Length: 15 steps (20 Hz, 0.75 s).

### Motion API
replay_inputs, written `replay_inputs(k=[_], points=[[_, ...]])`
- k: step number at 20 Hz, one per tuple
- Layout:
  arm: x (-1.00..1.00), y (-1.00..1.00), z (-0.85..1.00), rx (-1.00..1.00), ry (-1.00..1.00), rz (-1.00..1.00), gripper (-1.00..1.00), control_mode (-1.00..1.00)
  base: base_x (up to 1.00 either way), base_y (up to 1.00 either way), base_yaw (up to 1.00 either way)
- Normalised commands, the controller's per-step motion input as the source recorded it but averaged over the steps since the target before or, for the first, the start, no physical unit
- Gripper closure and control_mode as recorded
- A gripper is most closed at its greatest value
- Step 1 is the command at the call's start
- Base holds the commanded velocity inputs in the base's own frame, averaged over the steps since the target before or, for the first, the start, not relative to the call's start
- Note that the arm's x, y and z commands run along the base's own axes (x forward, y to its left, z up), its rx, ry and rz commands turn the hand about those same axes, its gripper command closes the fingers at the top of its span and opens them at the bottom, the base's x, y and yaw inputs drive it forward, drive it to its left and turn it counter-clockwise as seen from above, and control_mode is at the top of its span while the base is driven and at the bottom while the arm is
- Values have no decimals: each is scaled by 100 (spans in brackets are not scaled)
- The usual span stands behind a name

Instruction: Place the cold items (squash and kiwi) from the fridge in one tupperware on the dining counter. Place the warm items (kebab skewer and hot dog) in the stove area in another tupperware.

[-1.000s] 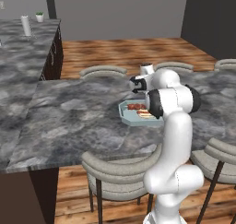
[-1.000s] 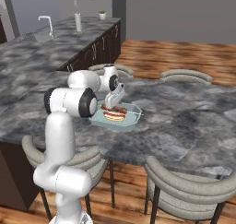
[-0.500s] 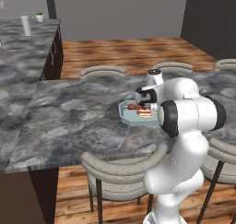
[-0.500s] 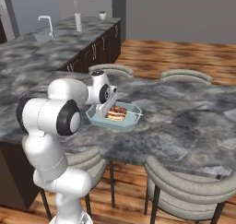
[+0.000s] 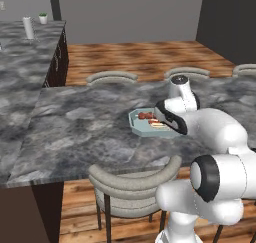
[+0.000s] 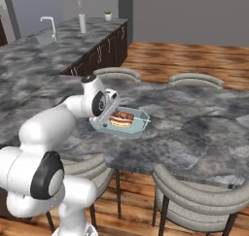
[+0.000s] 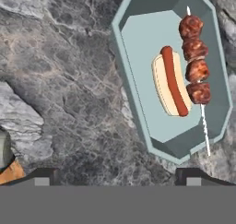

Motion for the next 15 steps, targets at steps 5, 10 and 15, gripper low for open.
replay_inputs(k=[5,10,15], points=[[-77,6,78,2,5,-17,-100,-100,0,0,0],[-82,10,53,5,4,-19,-100,-100,0,0,0],[-84,11,16,7,-7,-8,-100,-100,0,0,0]])
